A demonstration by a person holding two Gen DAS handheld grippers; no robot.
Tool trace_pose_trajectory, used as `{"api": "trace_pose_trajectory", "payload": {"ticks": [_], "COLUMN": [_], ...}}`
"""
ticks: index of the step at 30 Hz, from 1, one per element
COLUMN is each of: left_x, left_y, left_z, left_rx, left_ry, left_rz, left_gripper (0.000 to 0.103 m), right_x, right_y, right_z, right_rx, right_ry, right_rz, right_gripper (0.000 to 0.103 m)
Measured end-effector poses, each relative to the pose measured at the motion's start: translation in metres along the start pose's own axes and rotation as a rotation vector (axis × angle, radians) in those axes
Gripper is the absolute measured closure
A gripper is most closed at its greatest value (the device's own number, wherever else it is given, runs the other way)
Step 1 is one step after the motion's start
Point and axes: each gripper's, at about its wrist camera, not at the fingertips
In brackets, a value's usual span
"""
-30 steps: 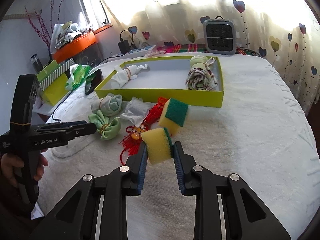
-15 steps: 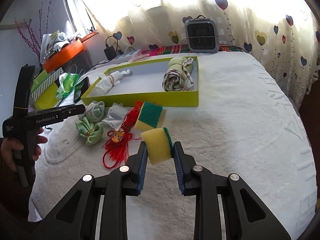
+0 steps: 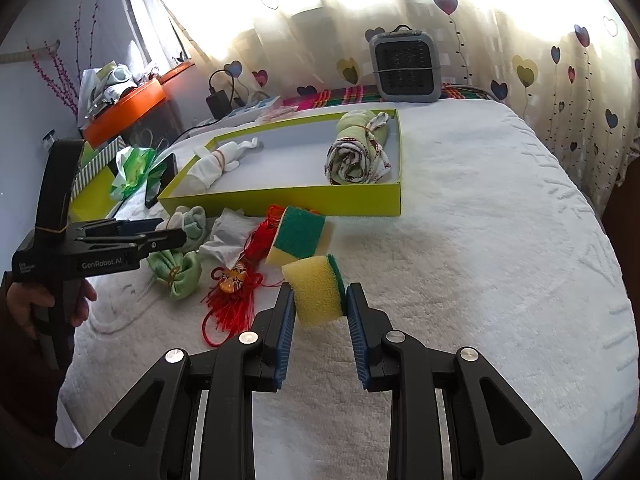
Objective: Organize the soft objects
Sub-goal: 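Grasp the white-and-green mesh bundle with the left tool while the right tool holds the sponge, then carry the mesh bundle with the left tool while the right tool carries the sponge into the box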
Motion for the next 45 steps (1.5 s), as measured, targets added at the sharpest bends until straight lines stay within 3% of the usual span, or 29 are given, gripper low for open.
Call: {"api": "trace_pose_trajectory", "payload": {"ticks": [13,23,45], "left_x": [0.006,-0.001,-0.03], "left_y": [0.006,0.007,0.017], "left_z": [0.004,0.0,0.0], "left_rx": [0.001,-0.03,-0.092], "left_ry": [-0.009,-0.032,-0.092], "left_rz": [0.01,-0.006,-0.031], "left_gripper": [0.049,0.06,0.061], "right_x": [0.002,0.002,-0.01], "right_y": [-0.003,-0.003,0.005], "right_z": [-0.001,-0.002,0.007], "right_rx": [0.011,0.016,0.001], "right_ry": [0.008,0.008,-0.033], "right_rz": [0.001,-0.001,-0.003], "right_gripper": [0.076,0.076,0.076]}}
Point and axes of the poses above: each gripper's, at about its wrist camera, not at the fingertips, and x roughly the way its jaws point, y to its left, z to its top, and after that the axes turned 2 degrees about -z, right-handed
